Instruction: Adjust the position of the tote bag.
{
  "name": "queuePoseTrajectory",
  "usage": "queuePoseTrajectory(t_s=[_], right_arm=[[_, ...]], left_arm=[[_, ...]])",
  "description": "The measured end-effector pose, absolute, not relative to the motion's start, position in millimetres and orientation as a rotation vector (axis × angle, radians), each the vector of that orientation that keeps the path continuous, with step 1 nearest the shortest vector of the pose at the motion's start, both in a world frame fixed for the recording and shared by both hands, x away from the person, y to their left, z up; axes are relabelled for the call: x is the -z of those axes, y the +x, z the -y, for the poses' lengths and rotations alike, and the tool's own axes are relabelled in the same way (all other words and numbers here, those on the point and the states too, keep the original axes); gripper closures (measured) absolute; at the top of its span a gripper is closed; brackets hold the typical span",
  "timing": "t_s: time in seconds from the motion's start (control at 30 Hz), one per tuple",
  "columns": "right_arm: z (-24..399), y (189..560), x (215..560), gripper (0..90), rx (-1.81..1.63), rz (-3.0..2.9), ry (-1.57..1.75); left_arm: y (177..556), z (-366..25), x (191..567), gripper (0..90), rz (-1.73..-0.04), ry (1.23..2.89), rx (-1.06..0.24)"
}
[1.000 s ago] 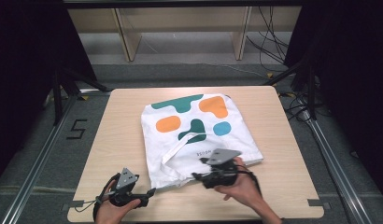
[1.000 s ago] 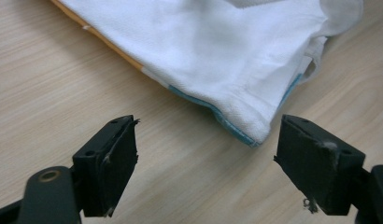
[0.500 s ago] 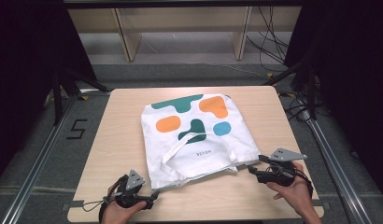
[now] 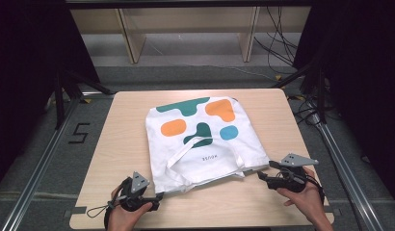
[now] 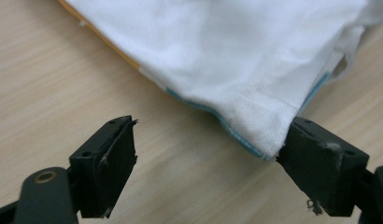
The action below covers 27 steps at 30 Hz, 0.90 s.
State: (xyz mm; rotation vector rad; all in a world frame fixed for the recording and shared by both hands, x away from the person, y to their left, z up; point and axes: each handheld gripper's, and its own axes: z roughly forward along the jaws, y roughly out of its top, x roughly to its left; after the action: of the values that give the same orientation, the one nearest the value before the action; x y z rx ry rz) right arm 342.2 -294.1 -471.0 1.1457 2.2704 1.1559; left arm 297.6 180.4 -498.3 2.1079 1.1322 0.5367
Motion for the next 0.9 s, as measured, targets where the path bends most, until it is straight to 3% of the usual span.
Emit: queuePoseTrajectory(t_s=[0.43, 0.5, 0.57, 0.6, 0.63, 0.73, 0.77, 0.9], right_arm=[[295.7, 343.0, 469.9, 35.7, -1.116, -2.248, 1.163], [293.8, 341.2, 470.1, 36.1, -1.099, -2.237, 1.197], [295.2, 343.5, 470.7, 36.6, -1.080, -2.247, 1.147], [292.9, 344.0, 472.3, 36.9, -1.061, -2.255, 1.139], [288.9, 346.9, 476.1, 37.0, -0.970, -2.261, 1.094], [284.9, 353.9, 480.7, 37.2, -0.854, -2.265, 1.052], [283.7, 358.3, 482.8, 37.2, -0.826, -2.272, 1.057], [274.9, 367.1, 490.9, 36.6, -0.741, -2.312, 1.048]], left_arm=[[322.8, -162.0, 503.5, 22.7, -1.099, 2.162, -0.588], [322.9, -163.5, 502.1, 38.7, -1.045, 2.198, -0.609], [323.8, -165.3, 501.2, 46.9, -1.033, 2.202, -0.613], [323.9, -165.5, 501.8, 46.9, -1.048, 2.166, -0.595], [324.3, -168.2, 499.0, 56.6, -1.017, 2.182, -0.606], [324.7, -169.0, 494.9, 65.8, -0.977, 2.164, -0.619], [325.2, -168.2, 495.6, 72.9, -0.986, 2.111, -0.594], [326.7, -171.9, 492.7, 74.7, -0.970, 2.138, -0.571]])
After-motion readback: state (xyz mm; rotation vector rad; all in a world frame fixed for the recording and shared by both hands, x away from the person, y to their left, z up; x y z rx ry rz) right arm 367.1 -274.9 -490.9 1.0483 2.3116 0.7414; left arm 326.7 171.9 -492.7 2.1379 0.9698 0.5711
